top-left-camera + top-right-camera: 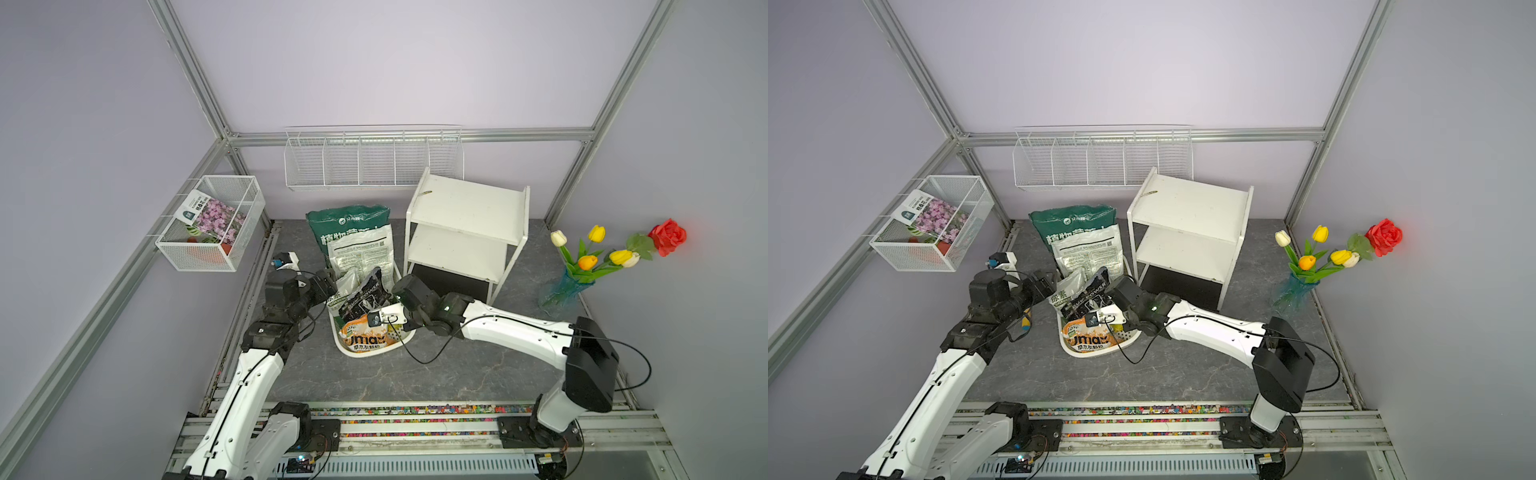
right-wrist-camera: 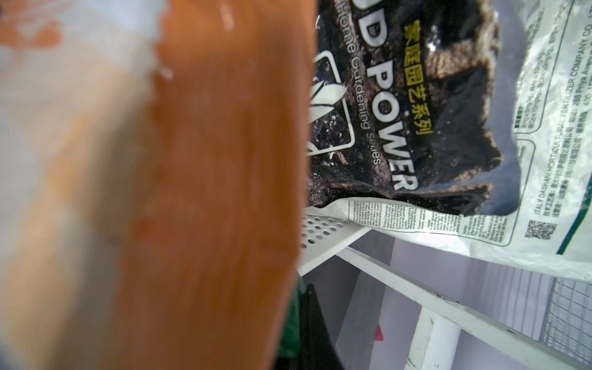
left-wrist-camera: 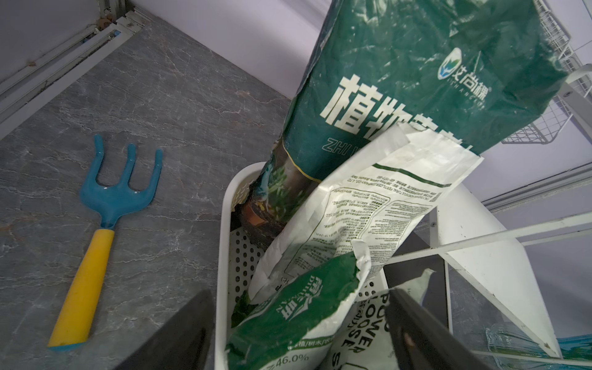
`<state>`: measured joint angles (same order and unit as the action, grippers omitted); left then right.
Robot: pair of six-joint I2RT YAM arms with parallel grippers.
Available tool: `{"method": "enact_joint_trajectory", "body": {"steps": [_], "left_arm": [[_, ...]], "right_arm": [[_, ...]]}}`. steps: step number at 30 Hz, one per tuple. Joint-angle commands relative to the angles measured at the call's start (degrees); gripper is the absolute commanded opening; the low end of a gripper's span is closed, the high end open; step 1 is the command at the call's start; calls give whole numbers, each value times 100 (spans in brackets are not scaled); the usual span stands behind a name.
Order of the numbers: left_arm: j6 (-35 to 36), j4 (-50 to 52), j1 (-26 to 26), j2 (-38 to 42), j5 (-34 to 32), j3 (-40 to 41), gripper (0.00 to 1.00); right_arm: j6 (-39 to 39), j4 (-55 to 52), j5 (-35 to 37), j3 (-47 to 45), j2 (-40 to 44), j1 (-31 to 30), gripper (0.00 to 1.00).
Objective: Take down the fertilizer bag from the shelf
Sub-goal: Place the fertilizer bag in the storage box.
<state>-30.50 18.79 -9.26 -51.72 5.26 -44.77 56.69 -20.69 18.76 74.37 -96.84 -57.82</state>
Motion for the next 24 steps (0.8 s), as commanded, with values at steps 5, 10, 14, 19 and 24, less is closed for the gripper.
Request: {"method": "enact_joint_trajectory", "body": {"steps": [5,10,14,19,24], "left_arm": [[251,91,38,94,-132,2,88],[161,-6,38,33,-89,-14,88],[158,11,38,44,-83,-5,88],[194,38,38,58,-101,4,88],[176,46,38,87,-99,21,88]], "right_arm": [[546,-365,391,455,-152,201,0],[743,-143,459,287,-305,-27,0],[232,-446,192,421,-432,-197,0],[-890,-781,-848,427,-344,-204,0],[-1297,-596,-1183,279,-285,-165,0]]}}
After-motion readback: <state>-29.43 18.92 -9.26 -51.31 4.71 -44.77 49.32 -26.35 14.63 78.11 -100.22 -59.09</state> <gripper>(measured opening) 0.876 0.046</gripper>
